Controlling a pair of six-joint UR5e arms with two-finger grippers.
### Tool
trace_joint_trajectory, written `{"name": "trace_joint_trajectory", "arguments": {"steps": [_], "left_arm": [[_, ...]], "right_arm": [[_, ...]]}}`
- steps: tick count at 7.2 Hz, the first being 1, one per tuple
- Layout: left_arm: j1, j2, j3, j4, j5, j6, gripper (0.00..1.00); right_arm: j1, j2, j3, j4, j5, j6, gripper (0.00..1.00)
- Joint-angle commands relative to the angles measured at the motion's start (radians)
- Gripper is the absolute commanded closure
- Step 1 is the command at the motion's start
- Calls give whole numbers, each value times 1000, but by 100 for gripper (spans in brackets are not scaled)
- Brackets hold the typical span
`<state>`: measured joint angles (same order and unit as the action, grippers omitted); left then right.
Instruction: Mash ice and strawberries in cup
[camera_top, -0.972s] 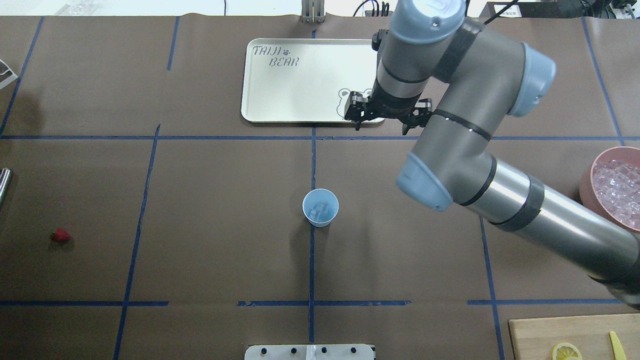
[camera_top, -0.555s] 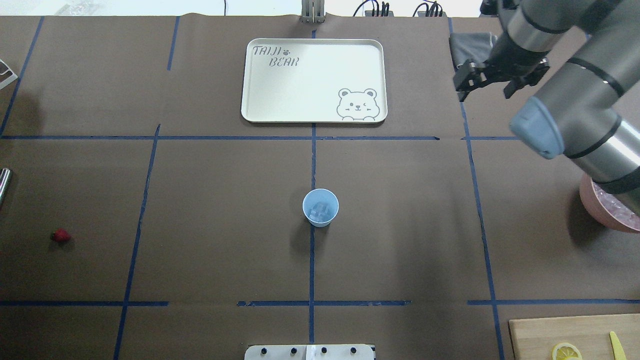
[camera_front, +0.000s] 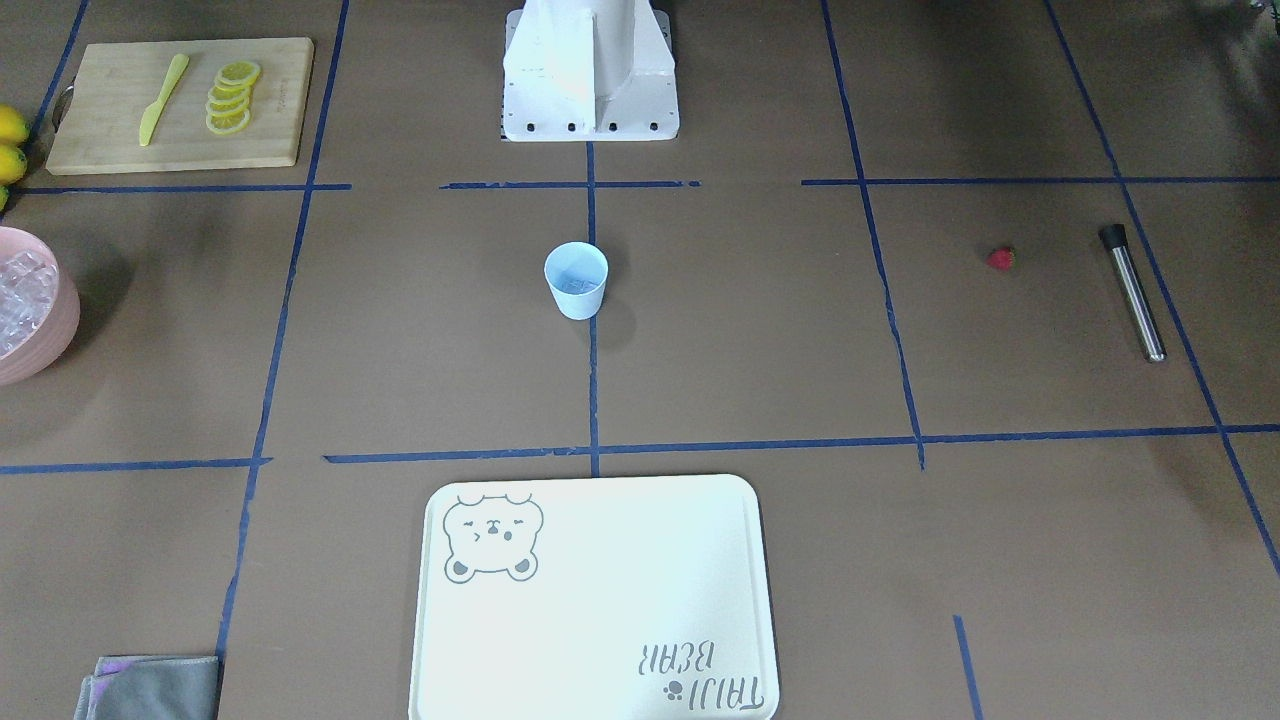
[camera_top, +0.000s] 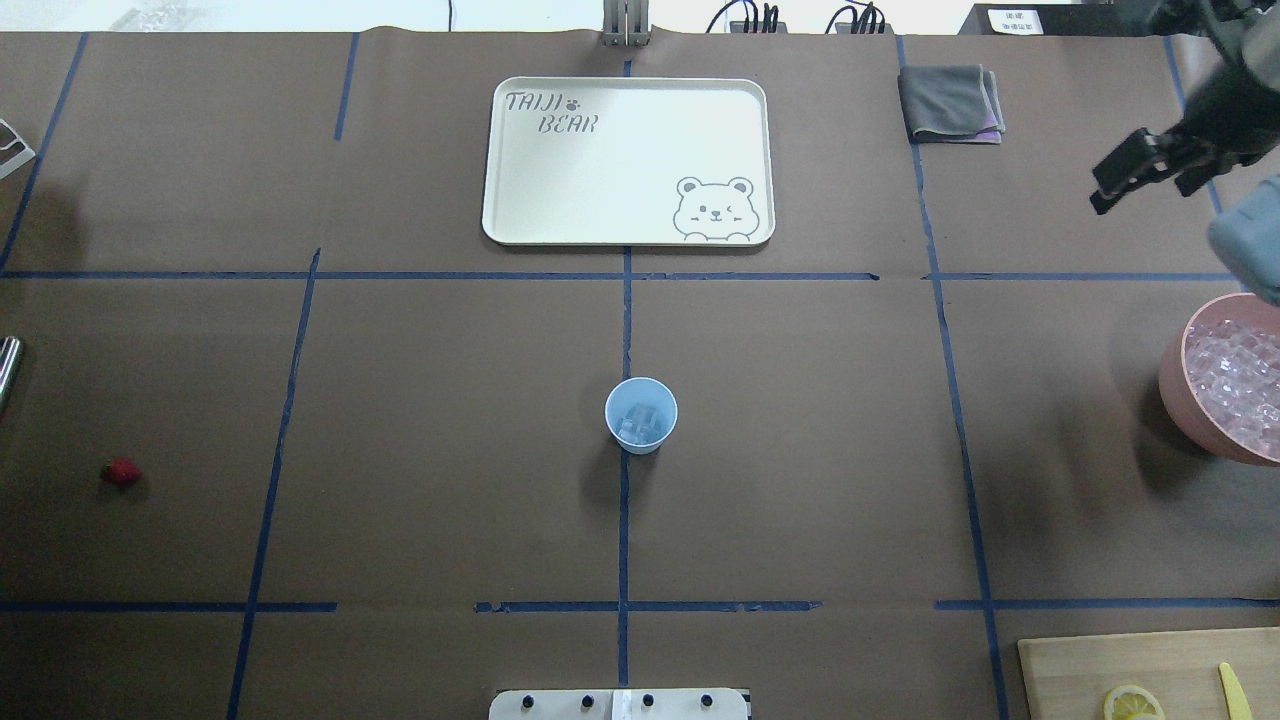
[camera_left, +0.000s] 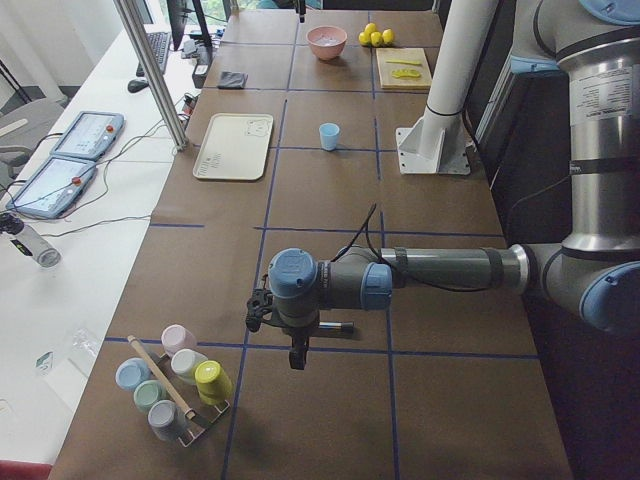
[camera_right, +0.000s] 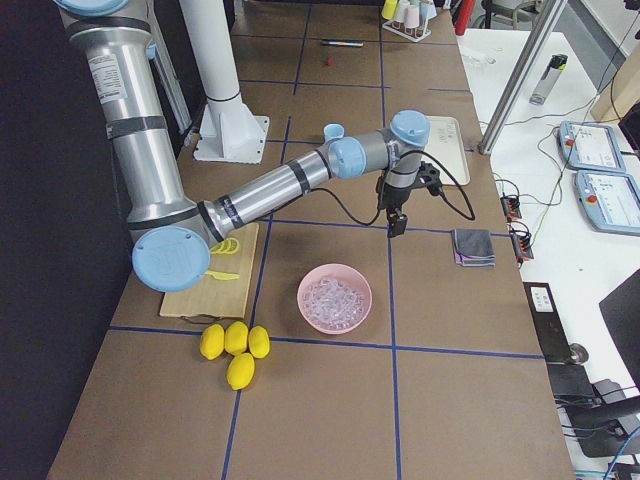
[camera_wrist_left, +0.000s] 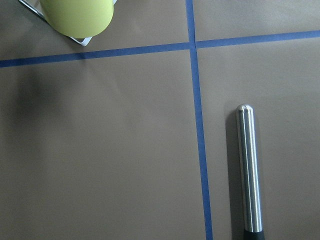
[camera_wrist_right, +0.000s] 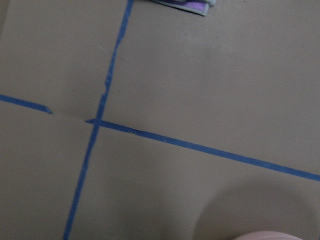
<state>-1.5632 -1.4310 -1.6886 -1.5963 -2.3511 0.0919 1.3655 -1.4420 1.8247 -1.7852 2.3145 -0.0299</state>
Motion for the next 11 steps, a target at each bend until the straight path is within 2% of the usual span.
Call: {"name": "trace_joint_trajectory", "arguments": {"steps": [1,3,4,5,6,7,10,11], "left_arm": [[0,-6,1,3,0,-3,0],[0,-8,7,6,-2,-3,0],[0,-8,6,34,-2,-1,0],[0,-9,-11,79,-4,-1,0],[0,-9,-11,82,-4,-1,0],[0,-9,-17,75,1,2,0],[2,-14,-33,69,3,9,0],[5,-47,-36,73,7,3,0]], "right_arm": [[107,-130,-37,4,31,-168,1],[139,-196,-102,54,28,-168,1],[171,-204,-181,105,35,-171,1],[193,-249,-203,181,34,-168,0],[226,-279,-193,229,36,-165,0],[231,-281,-167,237,31,-147,0],[230,-264,-166,242,9,-144,0],[231,-262,-162,242,9,-142,0]]}}
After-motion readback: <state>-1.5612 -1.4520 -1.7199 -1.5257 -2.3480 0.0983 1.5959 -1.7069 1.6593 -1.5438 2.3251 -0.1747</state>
